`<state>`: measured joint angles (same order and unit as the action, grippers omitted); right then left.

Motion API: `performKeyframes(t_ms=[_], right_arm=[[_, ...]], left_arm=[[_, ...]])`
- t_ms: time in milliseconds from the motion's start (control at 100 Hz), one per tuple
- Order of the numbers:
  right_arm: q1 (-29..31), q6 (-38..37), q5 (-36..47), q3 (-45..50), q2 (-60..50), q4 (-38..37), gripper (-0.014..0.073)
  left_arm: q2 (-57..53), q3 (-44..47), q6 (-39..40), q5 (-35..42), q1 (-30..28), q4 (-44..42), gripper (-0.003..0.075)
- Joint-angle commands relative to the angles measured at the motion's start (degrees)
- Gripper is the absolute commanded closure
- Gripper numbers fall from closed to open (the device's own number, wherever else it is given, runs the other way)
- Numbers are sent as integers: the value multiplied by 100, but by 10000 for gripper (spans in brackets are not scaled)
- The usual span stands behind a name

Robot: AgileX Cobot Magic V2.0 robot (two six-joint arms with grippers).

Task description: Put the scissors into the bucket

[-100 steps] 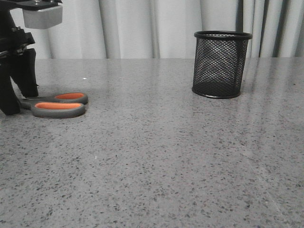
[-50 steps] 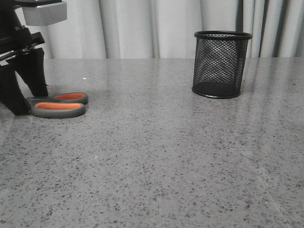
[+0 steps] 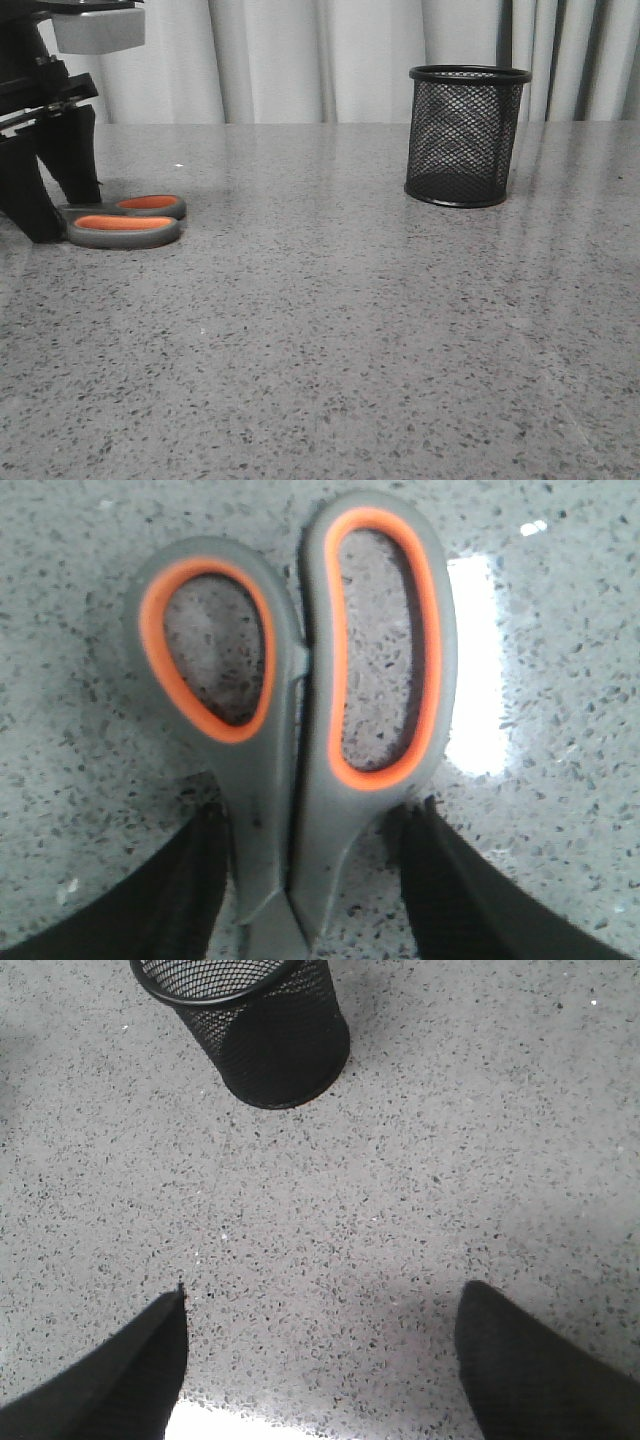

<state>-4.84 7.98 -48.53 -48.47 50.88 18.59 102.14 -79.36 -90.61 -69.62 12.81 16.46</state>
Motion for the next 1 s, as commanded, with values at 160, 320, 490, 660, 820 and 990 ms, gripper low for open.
performKeyframes(t_ms=[160,320,490,660,820,990], right_arm=[[-19,76,234,-202,-19,73,93],[-19,76,234,-202,-19,73,93],[-19,76,221,-202,-19,82,93],[-19,76,221,-202,-19,310,93],[-19,655,346,-202,-19,1415,93],[-19,1824,385,-202,-19,3389,93]], left_arm=[[16,26,251,-242,32,-247,700],[-76,-105,467,-242,32,-257,727],[-403,-675,920,-242,32,-228,727],[-953,-1195,1236,-234,43,-219,729],[-1424,-1543,1385,-234,312,-219,731],[-1778,-1860,1644,-230,927,-381,731]])
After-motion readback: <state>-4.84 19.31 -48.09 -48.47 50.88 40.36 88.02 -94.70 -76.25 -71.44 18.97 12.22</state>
